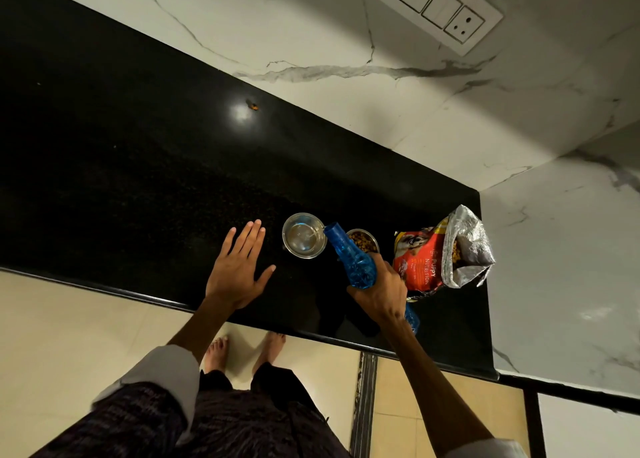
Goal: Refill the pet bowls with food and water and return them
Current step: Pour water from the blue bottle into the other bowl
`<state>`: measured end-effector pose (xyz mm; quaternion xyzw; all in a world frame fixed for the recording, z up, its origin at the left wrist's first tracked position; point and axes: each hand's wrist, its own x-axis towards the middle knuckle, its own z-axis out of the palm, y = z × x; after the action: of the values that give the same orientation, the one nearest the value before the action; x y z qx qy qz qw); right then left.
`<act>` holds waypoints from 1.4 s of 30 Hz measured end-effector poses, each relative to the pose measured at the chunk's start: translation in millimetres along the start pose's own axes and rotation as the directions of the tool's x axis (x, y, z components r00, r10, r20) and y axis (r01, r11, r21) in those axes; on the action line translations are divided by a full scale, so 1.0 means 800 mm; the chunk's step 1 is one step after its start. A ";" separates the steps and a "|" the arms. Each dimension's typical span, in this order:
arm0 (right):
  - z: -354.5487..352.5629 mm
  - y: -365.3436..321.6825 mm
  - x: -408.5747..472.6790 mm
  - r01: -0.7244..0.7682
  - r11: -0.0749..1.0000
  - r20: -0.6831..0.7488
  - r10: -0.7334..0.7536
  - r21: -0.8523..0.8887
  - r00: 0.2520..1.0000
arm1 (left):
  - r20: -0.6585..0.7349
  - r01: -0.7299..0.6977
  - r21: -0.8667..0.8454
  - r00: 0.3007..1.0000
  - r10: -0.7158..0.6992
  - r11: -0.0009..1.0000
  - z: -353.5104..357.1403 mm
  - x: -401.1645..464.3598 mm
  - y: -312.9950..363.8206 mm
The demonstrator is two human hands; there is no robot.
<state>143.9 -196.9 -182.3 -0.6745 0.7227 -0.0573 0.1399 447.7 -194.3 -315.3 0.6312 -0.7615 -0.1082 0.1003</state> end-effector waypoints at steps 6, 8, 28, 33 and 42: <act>0.000 0.001 0.001 0.004 1.000 -0.001 -0.004 -0.001 1.000 | -0.001 0.000 0.011 1.000 0.000 1.000 -0.002 -0.001 0.001; 0.000 0.001 0.001 0.004 1.000 -0.002 -0.004 0.000 1.000 | -0.003 0.001 0.007 1.000 -0.001 1.000 -0.002 0.000 0.001; -0.002 0.000 0.001 -0.001 1.000 0.003 0.001 0.000 1.000 | 0.007 0.004 0.011 1.000 -0.004 1.000 -0.001 0.000 0.000; -0.003 -0.002 0.001 -0.009 1.000 0.006 0.009 -0.007 1.000 | -0.001 0.002 0.005 1.000 -0.002 1.000 -0.001 0.000 0.000; -0.003 -0.001 0.001 -0.004 1.000 0.008 0.004 -0.014 1.000 | 0.006 0.002 0.011 1.000 -0.002 1.000 0.000 0.000 0.000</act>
<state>144.0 -198.4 -179.8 -0.6742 0.7238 -0.0490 0.1383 447.5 -194.6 -315.2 0.6323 -0.7616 -0.1059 0.0946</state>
